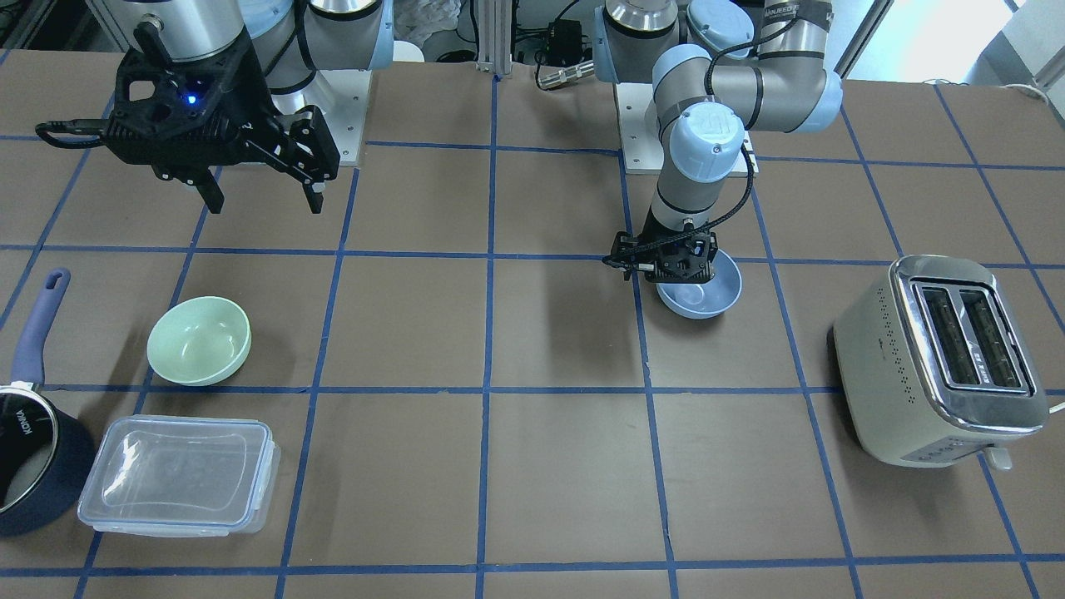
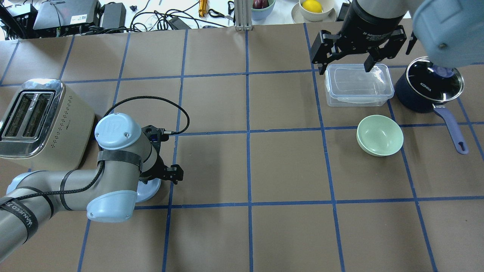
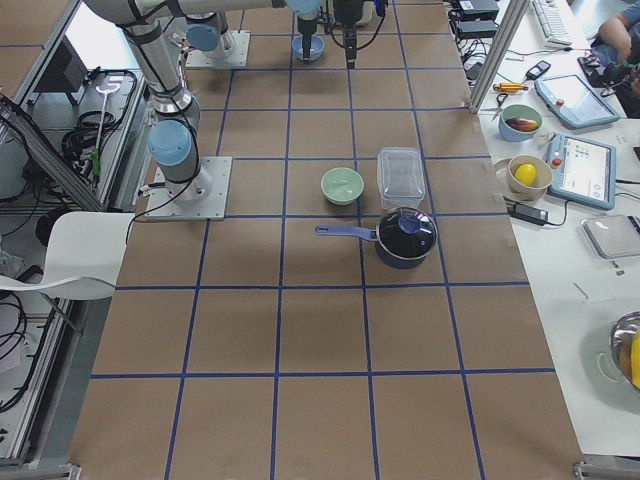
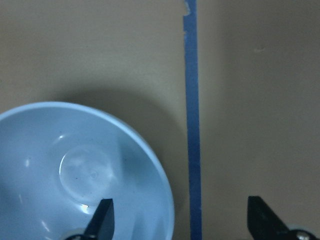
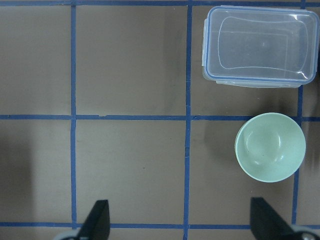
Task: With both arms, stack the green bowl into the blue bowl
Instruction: 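Grasp the light blue bowl's rim with the left gripper, then carry the blue bowl to table center with left gripper while right reaches green bowl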
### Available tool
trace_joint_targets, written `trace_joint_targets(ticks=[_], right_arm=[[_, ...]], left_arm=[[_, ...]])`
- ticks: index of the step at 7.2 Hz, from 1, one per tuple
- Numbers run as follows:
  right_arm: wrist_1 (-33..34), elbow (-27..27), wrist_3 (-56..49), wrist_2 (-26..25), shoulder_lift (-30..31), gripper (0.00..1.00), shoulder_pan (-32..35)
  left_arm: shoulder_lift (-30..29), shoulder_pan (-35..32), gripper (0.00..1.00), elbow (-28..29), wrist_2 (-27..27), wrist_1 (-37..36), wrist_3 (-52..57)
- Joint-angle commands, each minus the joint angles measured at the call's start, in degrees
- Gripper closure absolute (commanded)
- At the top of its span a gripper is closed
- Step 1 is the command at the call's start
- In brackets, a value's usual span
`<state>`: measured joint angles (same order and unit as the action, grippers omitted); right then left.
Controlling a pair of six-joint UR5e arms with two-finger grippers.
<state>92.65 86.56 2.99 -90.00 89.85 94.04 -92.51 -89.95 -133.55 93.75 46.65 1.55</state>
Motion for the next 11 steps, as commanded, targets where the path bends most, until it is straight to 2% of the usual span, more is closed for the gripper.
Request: trace_joint_targets(ticks=[1,3,4,5,6,7,8,9,10,11], right_arm=[[0.0,0.0,-0.1,-0.1,-0.1,0.00,-0.1],[0.0,0.1,-0.2,-0.2,-0.4,0.00,-0.1],[-0.2,0.1,-0.4,-0.1,-0.6,0.00,-0.4],[-2.5,0.0,-7.8,-0.8,-0.6,0.00,-1.3],[-2.7,0.0,-12.4,-0.9,-0.6,0.00,-3.6],[-2.9,0.4,-13.4,-0.9,-0.7,0.00,-8.3],[-2.9,1.9,-13.9,0.1,-1.8,0.00,-14.4],[-2.6,4.0,-20.0,0.7,-2.0,0.00,-18.5],[0.7,7.3,-24.6,0.9,-3.9,0.00,-20.5],[7.0,11.0,-24.9,-0.4,-5.5,0.00,-22.1]], left_arm=[[-0.7,0.0,1.00,-0.9,1.1,-0.9,-3.3],[-0.8,-0.6,1.00,-0.2,1.1,-1.2,-5.3],[-0.7,-1.7,1.00,3.2,0.6,-0.1,-6.2],[-2.4,-4.2,1.00,8.5,-4.1,2.9,-11.6],[-4.5,-9.0,1.00,13.6,-4.8,4.9,-17.1],[-7.6,-14.6,1.00,17.1,-4.9,5.5,-25.0],[-11.6,-17.3,1.00,20.0,-4.7,4.7,-28.7],[-14.9,-21.0,1.00,23.8,-4.8,4.6,-34.2],[-18.2,-25.8,1.00,30.7,-4.3,5.7,-39.2],[-20.1,-28.2,1.00,36.2,-4.3,9.7,-43.5]])
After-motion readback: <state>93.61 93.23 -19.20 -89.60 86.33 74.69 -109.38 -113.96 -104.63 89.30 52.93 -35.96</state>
